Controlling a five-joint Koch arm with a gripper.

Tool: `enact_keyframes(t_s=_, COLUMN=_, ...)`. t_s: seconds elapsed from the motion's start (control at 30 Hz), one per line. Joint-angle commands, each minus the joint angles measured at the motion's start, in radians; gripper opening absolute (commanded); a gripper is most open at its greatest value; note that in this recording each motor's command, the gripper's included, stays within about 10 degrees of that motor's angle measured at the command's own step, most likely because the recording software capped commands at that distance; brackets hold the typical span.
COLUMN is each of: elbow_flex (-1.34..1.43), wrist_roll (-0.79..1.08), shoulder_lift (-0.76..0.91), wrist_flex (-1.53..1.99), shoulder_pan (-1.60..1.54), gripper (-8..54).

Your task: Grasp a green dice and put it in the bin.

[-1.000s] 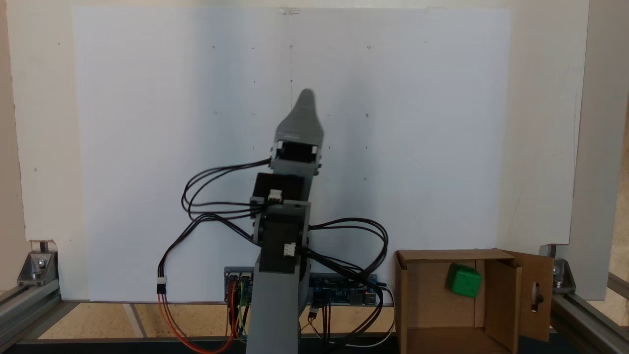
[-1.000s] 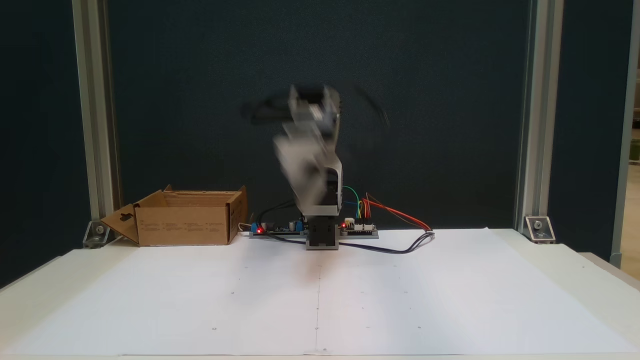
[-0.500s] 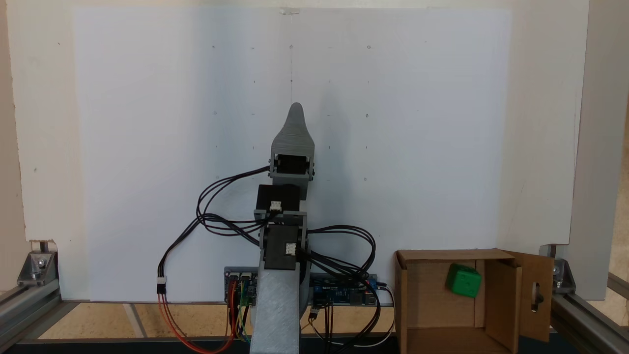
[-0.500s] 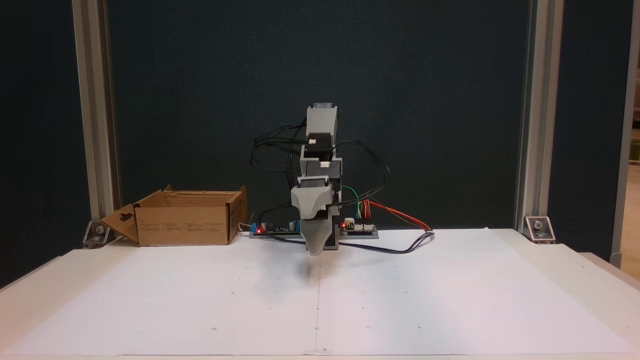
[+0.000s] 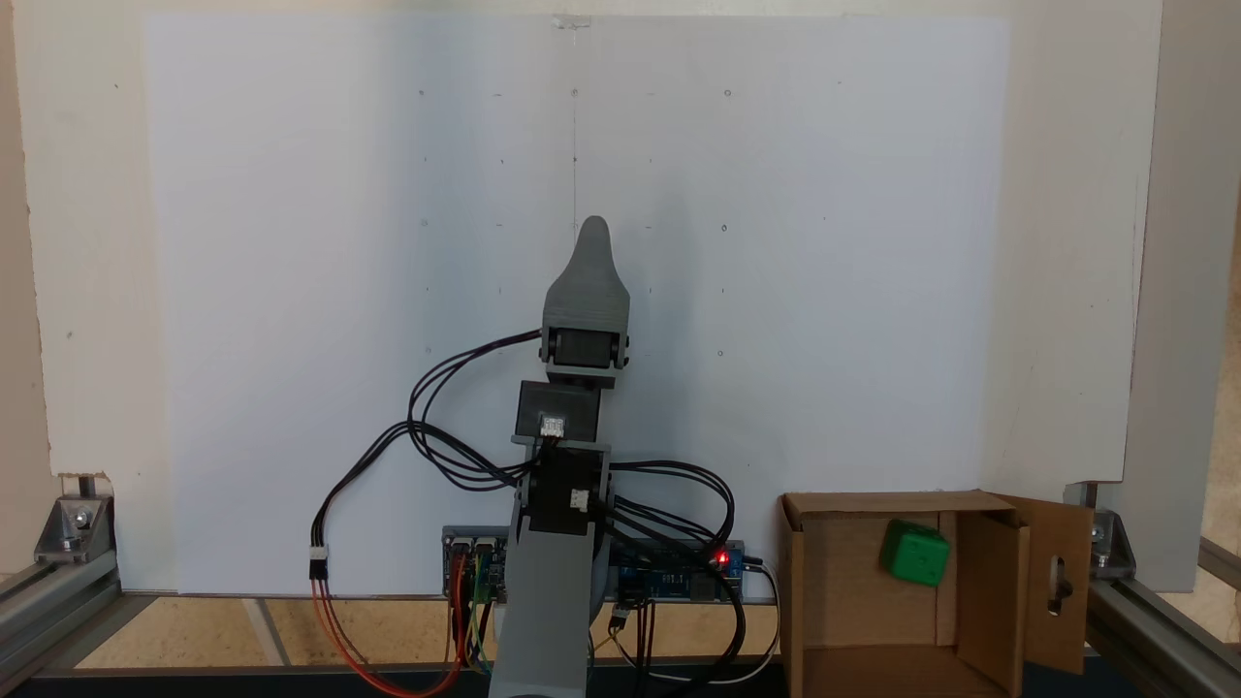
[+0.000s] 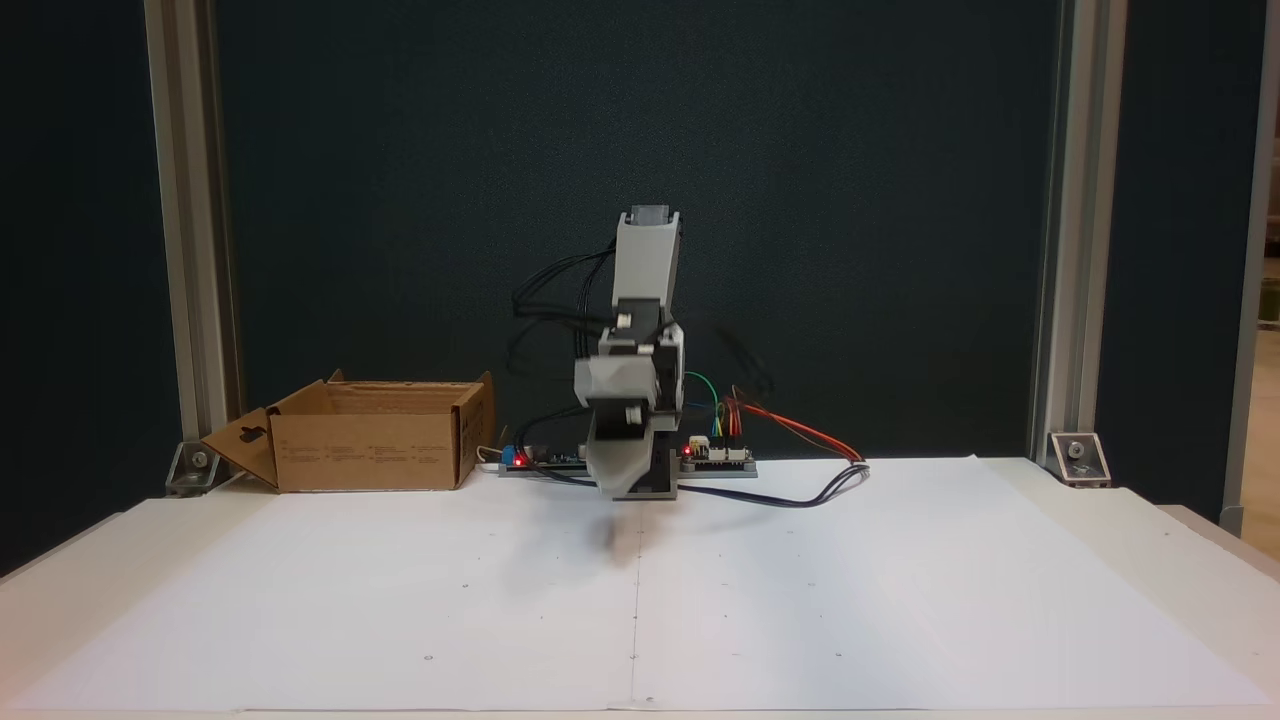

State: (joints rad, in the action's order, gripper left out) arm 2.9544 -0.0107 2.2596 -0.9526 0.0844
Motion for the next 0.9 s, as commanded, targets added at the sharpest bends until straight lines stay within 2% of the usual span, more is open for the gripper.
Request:
enact_keyframes(t_s=0.0, elbow_flex=0.017, wrist_roll=0.044, shoulder_lift=0.114, wrist_flex=-0.167, shoulder_pan=0.003, gripper=43.2)
enact_keyframes(t_s=0.17, elbow_flex=0.173, wrist_roll=0.043, shoulder_lift=0.114, wrist_flex=-0.362, shoulder_pan=0.003, gripper=43.7)
enact_keyframes(t_s=0.53, elbow_flex=0.173, wrist_roll=0.04, shoulder_lift=0.109, wrist_flex=-0.788, shoulder_pan=-0.002, gripper=44.6)
enact_keyframes(t_s=0.87, elbow_flex=0.173, wrist_roll=0.038, shoulder_lift=0.109, wrist_flex=-0.79, shoulder_pan=-0.011, gripper=44.6)
